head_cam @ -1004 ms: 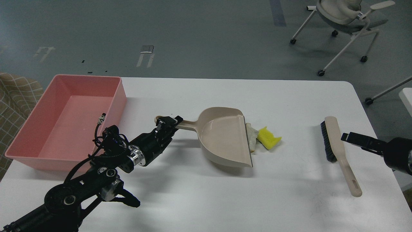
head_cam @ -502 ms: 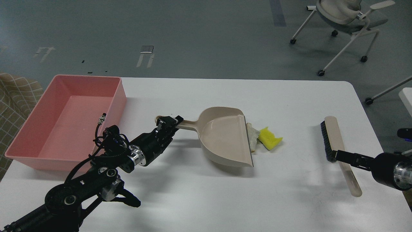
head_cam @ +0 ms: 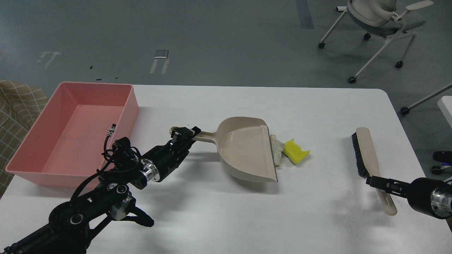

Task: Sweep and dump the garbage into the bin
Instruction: 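Reach the right gripper to the wooden brush handle and grasp it, then sweep the sponge and stick into the dustpan with the brush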

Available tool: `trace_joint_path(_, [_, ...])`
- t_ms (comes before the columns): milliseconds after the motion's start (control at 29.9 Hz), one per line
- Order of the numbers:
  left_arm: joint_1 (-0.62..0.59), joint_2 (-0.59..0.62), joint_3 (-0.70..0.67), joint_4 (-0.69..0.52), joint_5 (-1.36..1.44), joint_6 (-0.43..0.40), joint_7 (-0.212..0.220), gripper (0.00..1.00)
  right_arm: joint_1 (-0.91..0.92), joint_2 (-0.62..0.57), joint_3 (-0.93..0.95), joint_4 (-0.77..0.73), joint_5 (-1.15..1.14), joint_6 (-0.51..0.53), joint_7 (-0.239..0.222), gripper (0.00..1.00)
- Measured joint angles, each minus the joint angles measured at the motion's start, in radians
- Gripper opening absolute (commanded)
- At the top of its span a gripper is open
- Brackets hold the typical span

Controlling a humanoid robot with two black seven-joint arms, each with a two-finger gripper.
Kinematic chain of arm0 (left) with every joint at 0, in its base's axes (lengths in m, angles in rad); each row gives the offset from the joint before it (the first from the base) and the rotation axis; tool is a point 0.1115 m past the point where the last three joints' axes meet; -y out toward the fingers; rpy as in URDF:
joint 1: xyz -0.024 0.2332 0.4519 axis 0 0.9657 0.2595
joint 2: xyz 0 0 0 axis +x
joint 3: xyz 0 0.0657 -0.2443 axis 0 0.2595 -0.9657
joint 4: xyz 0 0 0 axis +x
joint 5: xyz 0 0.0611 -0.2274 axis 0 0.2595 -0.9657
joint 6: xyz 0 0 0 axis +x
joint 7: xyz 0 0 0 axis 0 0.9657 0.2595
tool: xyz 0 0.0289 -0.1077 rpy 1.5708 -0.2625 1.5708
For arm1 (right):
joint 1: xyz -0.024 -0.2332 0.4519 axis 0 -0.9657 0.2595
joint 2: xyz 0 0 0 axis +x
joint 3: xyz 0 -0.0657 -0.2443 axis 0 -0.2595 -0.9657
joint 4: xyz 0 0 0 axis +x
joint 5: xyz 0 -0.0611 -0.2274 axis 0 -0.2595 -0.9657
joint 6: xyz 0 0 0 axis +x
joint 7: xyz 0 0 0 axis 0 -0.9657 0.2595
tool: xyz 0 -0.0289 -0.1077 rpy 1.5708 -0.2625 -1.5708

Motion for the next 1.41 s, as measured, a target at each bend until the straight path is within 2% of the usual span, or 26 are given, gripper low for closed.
trace_joint_path(67, [0.000,0.003,-0.001,0.000,-0.001,-0.001,-0.001,0.04,0.000,-0.005,0.000,0.009,0.000,0.000,0.000,0.58])
trace_joint_path(201, [0.002,0.003,-0.004,0.000,-0.002,-0.002,-0.002,0.04,-0.001,-0.010,0.000,0.015,0.000,0.000,0.000,0.55])
trace_joint_path(335, [0.003,0.004,-0.009,-0.001,-0.006,-0.002,0.000,0.04,-0.011,-0.010,0.000,0.025,0.000,0.000,-0.001,0.45])
trace_joint_path(502, [0.003,0.008,-0.011,-0.001,-0.008,-0.005,0.000,0.04,-0.021,-0.010,0.000,0.050,0.000,0.000,-0.012,0.44])
trace_joint_path(569, [0.003,0.009,-0.012,-0.001,-0.010,-0.005,-0.001,0.04,-0.023,-0.010,0.000,0.052,0.000,0.000,-0.019,0.40])
trace_joint_path(636, [0.003,0.011,-0.012,-0.001,-0.011,-0.005,-0.002,0.04,-0.024,-0.010,0.000,0.054,0.000,0.000,-0.021,0.32])
trace_joint_path(703, [0.004,0.014,-0.012,-0.002,-0.012,-0.005,-0.002,0.04,-0.024,-0.011,0.000,0.055,0.000,0.000,-0.021,0.17])
trace_joint_path(769, [0.004,0.017,-0.012,-0.002,-0.013,-0.005,-0.003,0.04,-0.024,-0.020,0.000,0.057,0.000,0.000,-0.021,0.12])
trace_joint_path(803, [0.005,0.019,-0.012,-0.002,-0.013,-0.005,-0.004,0.04,-0.024,-0.026,0.000,0.057,0.000,0.000,-0.021,0.03])
trace_joint_path(836, [0.006,0.019,-0.012,-0.002,-0.013,-0.005,-0.004,0.04,-0.024,-0.032,0.000,0.057,0.001,0.000,-0.022,0.00])
trace_joint_path(1405, [0.022,0.004,-0.008,-0.002,0.000,0.007,-0.008,0.04,-0.035,-0.009,0.000,0.097,0.012,0.000,-0.010,0.00])
